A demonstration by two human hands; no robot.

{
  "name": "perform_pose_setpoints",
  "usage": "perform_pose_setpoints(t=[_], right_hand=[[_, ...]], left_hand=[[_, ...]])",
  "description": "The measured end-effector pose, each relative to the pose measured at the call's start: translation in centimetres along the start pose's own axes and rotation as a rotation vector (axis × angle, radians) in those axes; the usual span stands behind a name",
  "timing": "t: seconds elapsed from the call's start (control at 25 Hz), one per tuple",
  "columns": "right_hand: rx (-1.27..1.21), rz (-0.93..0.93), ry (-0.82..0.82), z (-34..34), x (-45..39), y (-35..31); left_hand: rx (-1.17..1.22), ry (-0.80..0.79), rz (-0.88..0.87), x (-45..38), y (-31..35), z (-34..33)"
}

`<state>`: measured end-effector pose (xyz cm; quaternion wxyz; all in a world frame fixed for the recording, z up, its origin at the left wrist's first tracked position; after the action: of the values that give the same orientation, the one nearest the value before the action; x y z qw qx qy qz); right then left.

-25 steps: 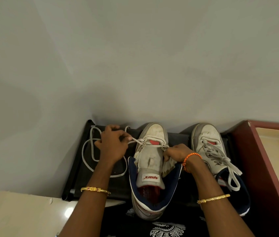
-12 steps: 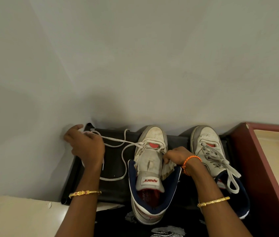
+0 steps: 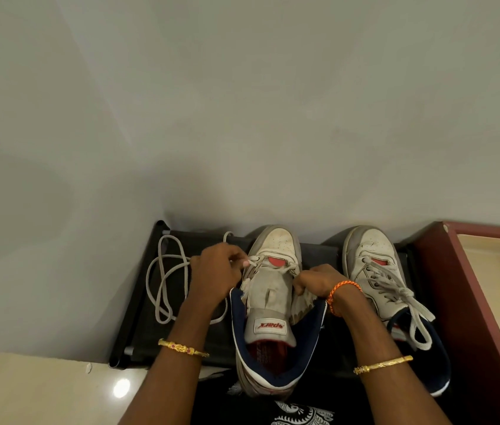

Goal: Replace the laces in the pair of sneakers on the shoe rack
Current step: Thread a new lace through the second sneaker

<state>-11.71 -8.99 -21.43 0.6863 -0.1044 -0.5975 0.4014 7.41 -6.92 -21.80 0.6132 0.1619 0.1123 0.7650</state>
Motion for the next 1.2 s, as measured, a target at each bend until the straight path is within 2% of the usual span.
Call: perform_pose_setpoints(t=[0.12, 0.28, 0.36, 0.48, 0.56, 0.64, 0.76, 0.8, 0.84, 0.92, 0.96, 1.04, 1.08, 1.12, 1.16, 1.2], right_hand=[[-0.001, -0.003, 0.008, 0.1, 0.1, 0.1], [0.002, -0.008, 0.024, 0.1, 0.1, 0.1], [0.006, -0.007, 0.017, 0.3, 0.2, 0.1], [0.013, 0.028, 0.008, 0.7, 0.3, 0.0], [-0.002, 0.055, -0.016, 0.6, 0.3, -0.2], [0.015, 0.097, -0.035, 0.6, 0.1, -0.2], [0.061, 0.140, -0.045, 0.6, 0.4, -0.2], [0.061, 0.162, -0.034, 0.6, 0.6, -0.2], [0.061, 0.217, 0.004, 0.7, 0.8, -0.4], [0.005, 0.457, 0.130, 0.7, 1.8, -1.5], [-0.034, 0.633, 0.159, 0.6, 2.6, -2.3], [-0.066, 0.961, 0.058, -0.3, 5.2, -4.4], [-0.069, 1.054, -0.033, -0.8, 6.7, -5.4], [-0.082, 1.104, -0.117, -1.0, 7.9, -6.2], [-0.094, 1.120, -0.168, -0.9, 8.8, -6.6], [-0.122, 1.115, -0.179, -0.5, 9.3, -6.9]], left_hand=[[0.160, 0.180, 0.195, 0.4, -1.3, 1.3], [0.335, 0.109, 0.342, 0.3, -1.5, 0.9], [0.333, 0.016, 0.398, 0.2, -1.5, 0.5], [0.347, -0.324, 0.522, 0.3, -1.9, 0.4], [0.540, -0.496, 0.589, 0.4, -1.0, 0.5], [0.795, -0.538, 0.602, 0.3, 0.4, 0.3], [1.307, -0.359, 0.645, -0.1, 2.1, 0.6], [1.421, -0.254, 0.626, -0.3, 2.3, 1.1], [1.429, -0.158, 0.571, -0.4, 2.5, 2.0], [1.134, -0.053, 0.325, 0.1, 3.2, 4.7], [0.917, -0.066, 0.155, 0.7, 4.2, 6.3], [0.581, -0.217, -0.160, 2.6, 6.2, 9.0], [0.503, -0.304, -0.265, 3.6, 7.0, 10.0], [0.478, -0.322, -0.339, 4.2, 7.5, 10.9], [0.506, -0.260, -0.364, 4.5, 7.5, 11.7], [0.565, -0.124, -0.333, 4.4, 6.9, 12.3]])
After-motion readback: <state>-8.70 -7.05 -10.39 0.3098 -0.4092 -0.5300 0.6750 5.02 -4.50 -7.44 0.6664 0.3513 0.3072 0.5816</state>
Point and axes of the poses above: each hand's wrist, its own x-axis away from the middle knuckle, its own z-axis out of the back of the hand, y = z × x, the point moved 2 cm from there along -x, towards the middle knuckle, and after that the axes turned 15 degrees about -x, right-handed, at the moved point
